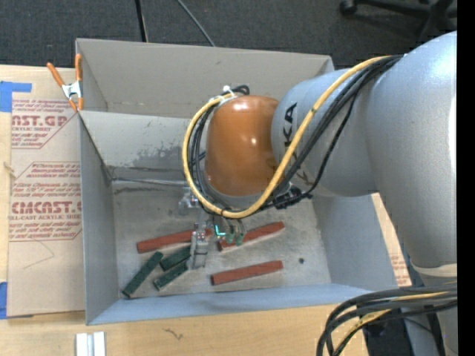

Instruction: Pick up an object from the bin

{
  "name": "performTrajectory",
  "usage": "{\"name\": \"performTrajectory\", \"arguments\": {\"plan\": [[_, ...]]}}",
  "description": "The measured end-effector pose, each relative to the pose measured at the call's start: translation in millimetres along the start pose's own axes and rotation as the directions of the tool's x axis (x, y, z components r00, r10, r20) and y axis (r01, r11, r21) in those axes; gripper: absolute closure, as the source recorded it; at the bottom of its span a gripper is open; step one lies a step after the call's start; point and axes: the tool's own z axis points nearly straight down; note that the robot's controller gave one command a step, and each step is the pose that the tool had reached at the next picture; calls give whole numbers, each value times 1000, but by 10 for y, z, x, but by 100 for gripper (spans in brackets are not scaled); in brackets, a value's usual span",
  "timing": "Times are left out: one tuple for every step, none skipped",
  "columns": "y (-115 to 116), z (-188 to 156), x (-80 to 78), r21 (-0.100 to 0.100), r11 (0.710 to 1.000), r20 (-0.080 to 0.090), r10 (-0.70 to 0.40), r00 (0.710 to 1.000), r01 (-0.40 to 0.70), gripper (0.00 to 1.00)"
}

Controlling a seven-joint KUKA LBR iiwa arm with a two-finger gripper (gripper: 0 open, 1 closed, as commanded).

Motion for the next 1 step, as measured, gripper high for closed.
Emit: {"name": "performTrajectory", "arguments": {"plan": [[-530,751,-263,3,951,4,-308,951,308,0]]}}
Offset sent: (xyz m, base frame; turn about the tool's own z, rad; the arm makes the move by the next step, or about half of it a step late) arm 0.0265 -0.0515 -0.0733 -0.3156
